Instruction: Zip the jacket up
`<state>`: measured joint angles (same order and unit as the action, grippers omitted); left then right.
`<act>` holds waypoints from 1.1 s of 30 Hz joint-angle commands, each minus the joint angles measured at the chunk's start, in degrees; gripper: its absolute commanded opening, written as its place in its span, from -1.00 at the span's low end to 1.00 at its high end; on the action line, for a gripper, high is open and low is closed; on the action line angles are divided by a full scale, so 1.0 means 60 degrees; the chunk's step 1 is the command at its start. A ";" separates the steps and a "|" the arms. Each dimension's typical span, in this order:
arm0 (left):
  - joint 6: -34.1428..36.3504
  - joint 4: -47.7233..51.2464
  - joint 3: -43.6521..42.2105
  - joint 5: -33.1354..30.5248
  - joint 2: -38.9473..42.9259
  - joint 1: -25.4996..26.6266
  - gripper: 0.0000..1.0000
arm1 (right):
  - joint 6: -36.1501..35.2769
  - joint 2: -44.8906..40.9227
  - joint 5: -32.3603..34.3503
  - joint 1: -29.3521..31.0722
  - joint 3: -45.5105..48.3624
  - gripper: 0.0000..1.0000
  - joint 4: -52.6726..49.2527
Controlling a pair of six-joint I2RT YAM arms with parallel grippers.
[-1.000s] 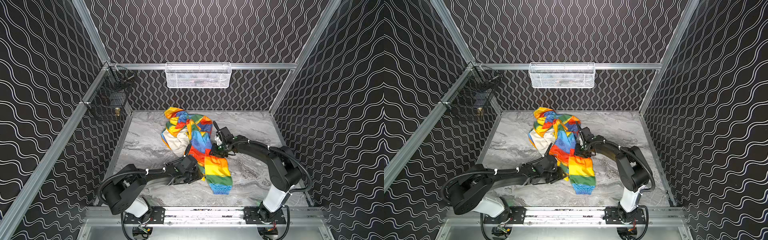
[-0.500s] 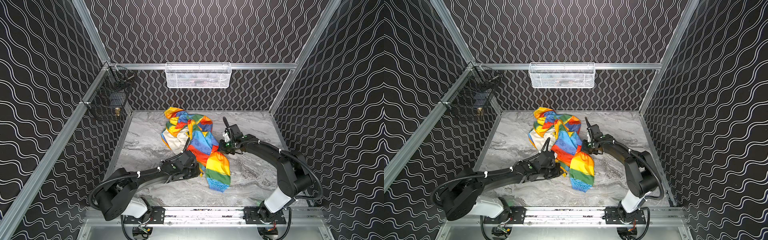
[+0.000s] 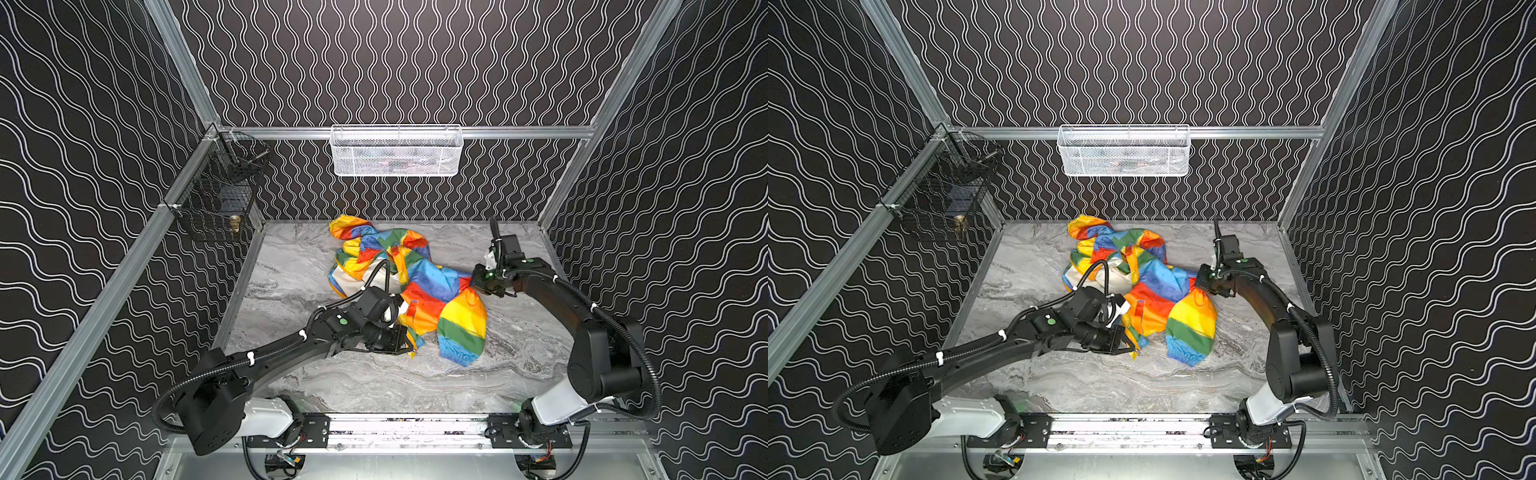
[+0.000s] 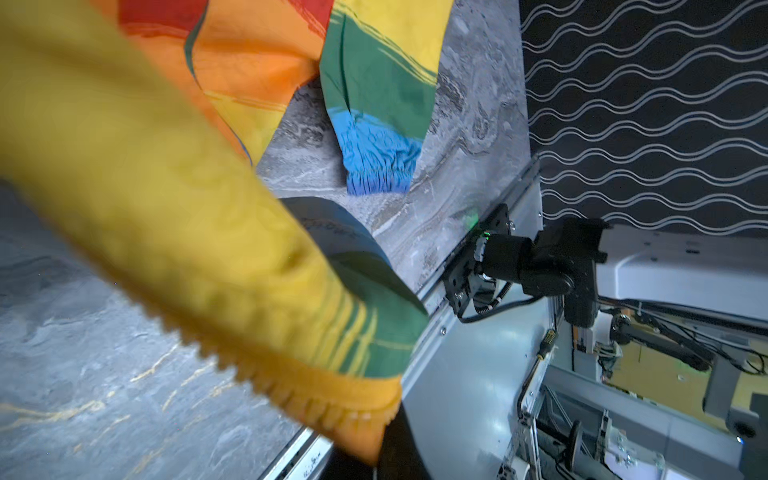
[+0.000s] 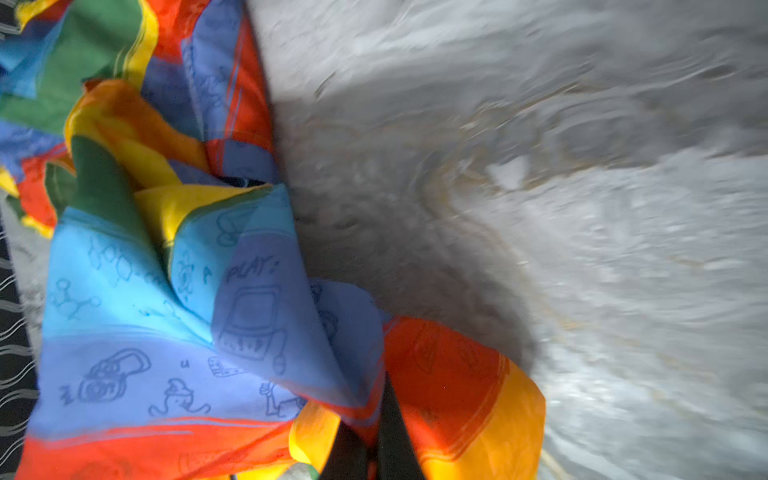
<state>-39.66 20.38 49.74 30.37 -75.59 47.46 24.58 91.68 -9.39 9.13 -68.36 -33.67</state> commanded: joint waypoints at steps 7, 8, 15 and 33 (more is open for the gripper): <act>0.0766 0.0104 -0.0478 0.1574 -0.0214 0.0017 -1.00 | -0.0215 0.0811 0.0789 -0.1004 -0.0514 -0.99 -0.0782; 0.0705 -0.0081 -0.0579 0.1690 -0.0295 0.0025 -1.00 | -0.0201 0.0833 0.0785 -0.1086 -0.0537 -0.95 -0.0760; 0.0655 -0.0579 -0.0889 0.1867 -0.0755 0.0175 -1.00 | -0.0064 0.0617 0.0938 -0.1291 -0.1100 -0.37 -0.0934; 0.0275 -0.1755 -0.1765 0.1897 -0.1526 0.0192 -1.00 | -0.0604 0.2164 0.0857 0.2374 -0.4672 0.41 -0.0896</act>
<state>-37.43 11.66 39.66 41.10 -84.62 48.66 23.05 101.51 -6.59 21.37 -92.55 -37.21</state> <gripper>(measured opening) 0.054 0.708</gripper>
